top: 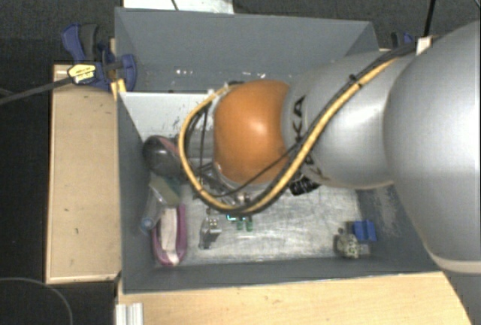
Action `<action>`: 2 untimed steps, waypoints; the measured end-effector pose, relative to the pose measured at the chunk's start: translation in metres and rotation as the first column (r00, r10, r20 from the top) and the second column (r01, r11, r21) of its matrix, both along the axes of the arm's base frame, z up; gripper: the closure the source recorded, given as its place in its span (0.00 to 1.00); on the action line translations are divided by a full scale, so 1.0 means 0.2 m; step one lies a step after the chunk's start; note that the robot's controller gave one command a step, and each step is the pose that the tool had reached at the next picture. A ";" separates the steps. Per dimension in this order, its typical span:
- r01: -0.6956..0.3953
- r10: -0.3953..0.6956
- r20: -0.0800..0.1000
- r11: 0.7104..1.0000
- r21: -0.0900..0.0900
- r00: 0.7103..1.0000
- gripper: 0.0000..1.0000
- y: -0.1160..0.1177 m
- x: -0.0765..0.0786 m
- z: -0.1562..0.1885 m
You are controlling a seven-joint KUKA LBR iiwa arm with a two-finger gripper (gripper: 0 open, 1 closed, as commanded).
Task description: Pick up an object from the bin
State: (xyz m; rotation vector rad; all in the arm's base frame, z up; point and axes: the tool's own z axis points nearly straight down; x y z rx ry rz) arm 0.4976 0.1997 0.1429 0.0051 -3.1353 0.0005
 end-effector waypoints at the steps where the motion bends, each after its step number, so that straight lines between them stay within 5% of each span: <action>1: -0.092 0.092 0.010 0.996 -0.001 0.996 0.00 0.16 0.09 -0.27; 2: -0.005 0.005 0.006 1.000 -0.004 1.000 0.00 -0.34 0.15 -0.28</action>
Offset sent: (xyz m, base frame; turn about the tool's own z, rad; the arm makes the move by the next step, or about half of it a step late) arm 0.0155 0.0382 -0.0710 -0.0990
